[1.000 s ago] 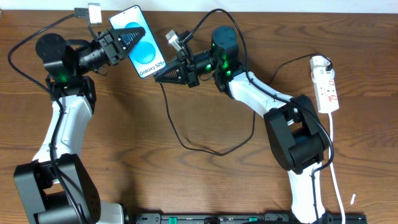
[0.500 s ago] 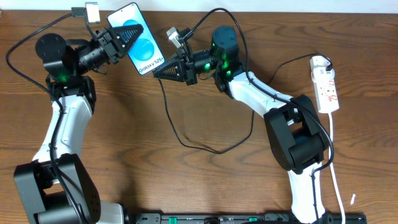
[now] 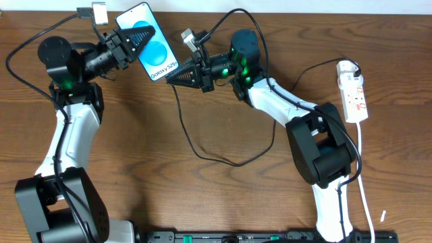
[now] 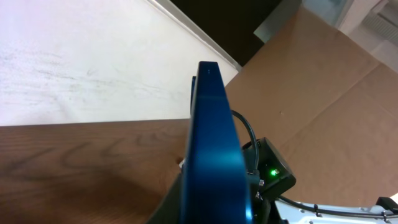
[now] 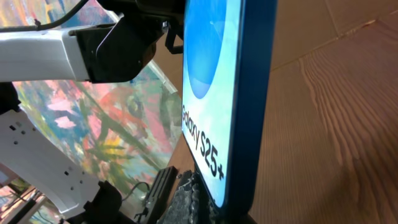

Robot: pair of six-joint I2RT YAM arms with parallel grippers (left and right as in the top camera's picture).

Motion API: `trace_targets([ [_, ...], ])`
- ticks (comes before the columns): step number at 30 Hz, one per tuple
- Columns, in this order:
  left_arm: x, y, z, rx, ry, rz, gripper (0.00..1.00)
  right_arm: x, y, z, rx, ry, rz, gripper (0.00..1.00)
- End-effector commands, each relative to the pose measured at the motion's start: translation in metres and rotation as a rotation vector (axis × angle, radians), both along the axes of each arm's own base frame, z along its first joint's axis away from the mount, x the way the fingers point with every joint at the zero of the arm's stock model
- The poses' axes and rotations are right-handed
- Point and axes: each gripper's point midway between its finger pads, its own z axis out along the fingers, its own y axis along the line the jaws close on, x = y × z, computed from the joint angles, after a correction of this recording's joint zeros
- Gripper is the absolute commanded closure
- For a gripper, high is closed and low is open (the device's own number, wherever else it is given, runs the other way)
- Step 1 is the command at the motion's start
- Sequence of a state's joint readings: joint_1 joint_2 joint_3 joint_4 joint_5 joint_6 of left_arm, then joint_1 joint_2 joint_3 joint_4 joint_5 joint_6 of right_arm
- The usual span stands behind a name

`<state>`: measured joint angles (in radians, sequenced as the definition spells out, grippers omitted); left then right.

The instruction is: Plug charger to phone and switch on socket

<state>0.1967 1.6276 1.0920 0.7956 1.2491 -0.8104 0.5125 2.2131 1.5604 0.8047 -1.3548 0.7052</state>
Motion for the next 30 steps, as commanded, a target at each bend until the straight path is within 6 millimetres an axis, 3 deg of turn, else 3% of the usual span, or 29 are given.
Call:
trace_targets([
  [1,-0.0190,-0.0124,0.0081,0.027,-0.030,-0.104,0.93,0.0116,0.0044,0.0155,0.033,-0.026,-0.079,0.99],
  [21,-0.0192,-0.0123,0.0081,0.027,-0.031,-0.105,0.93,0.0092,0.0038,0.0168,0.034,-0.023,-0.066,0.99],
  [23,-0.0181,-0.0118,0.0083,0.026,-0.031,-0.099,0.92,0.0087,0.0037,0.0166,0.034,-0.026,-0.062,0.93],
  [30,-0.0154,-0.0104,0.0089,0.023,-0.032,-0.081,0.92,0.0075,0.0034,0.0164,0.033,-0.027,-0.055,0.59],
])
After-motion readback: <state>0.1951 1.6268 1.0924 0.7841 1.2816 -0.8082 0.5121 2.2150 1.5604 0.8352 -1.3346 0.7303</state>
